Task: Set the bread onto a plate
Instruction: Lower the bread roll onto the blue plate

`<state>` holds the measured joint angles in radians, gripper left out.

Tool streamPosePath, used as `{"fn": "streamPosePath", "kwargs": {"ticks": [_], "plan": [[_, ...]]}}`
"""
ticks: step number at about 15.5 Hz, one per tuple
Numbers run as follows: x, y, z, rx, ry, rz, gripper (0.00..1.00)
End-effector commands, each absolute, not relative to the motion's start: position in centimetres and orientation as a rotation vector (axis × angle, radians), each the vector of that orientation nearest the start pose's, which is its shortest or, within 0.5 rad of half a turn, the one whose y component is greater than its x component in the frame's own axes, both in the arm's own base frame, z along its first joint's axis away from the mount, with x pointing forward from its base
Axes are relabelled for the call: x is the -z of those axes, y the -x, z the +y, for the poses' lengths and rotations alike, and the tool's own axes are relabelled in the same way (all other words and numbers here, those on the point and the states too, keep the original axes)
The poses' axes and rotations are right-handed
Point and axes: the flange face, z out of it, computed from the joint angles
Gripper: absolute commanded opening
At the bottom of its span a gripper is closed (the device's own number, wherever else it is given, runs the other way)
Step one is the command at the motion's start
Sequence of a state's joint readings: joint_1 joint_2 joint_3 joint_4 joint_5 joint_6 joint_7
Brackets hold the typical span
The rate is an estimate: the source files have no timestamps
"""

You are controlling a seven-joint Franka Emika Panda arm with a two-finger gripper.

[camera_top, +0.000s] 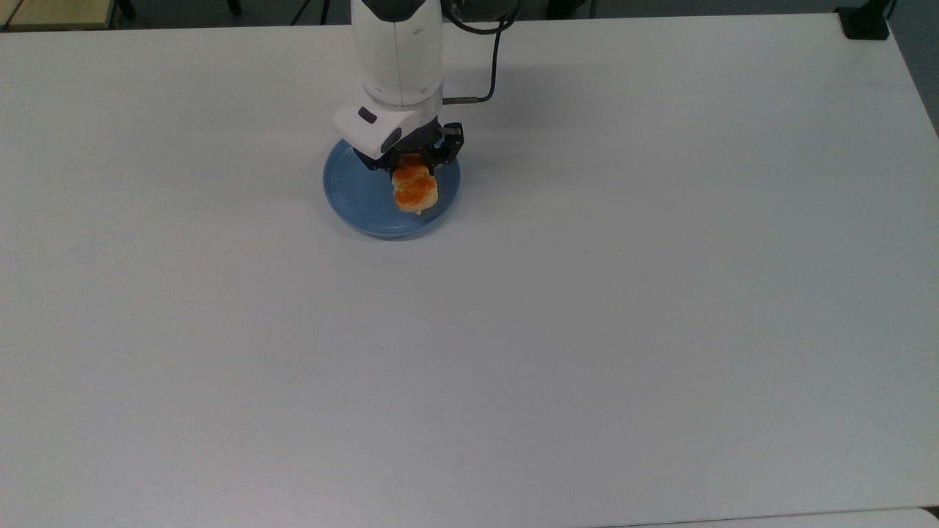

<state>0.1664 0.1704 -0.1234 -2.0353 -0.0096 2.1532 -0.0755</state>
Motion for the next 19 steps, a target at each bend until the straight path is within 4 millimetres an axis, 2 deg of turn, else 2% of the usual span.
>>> {"fn": "streamPosePath", "kwargs": {"ticks": [1,5,7,8,10,15,19], "plan": [[-33.6,-57.6,3.4,-0.044,3.178,-0.188,0.52],[-32.6,-57.7,3.3,-0.061,3.18,-0.187,0.53],[-32.6,-57.7,3.2,-0.056,3.18,-0.187,0.61],[-32.6,-57.7,3.0,-0.056,3.179,-0.187,0.68],[-32.6,-57.7,2.6,-0.064,3.18,-0.177,1.0],[-33.5,-57.7,2.3,-0.074,3.179,-0.173,1.0],[-38.5,-58.8,2.3,-0.057,3.177,-0.148,1.0]]}}
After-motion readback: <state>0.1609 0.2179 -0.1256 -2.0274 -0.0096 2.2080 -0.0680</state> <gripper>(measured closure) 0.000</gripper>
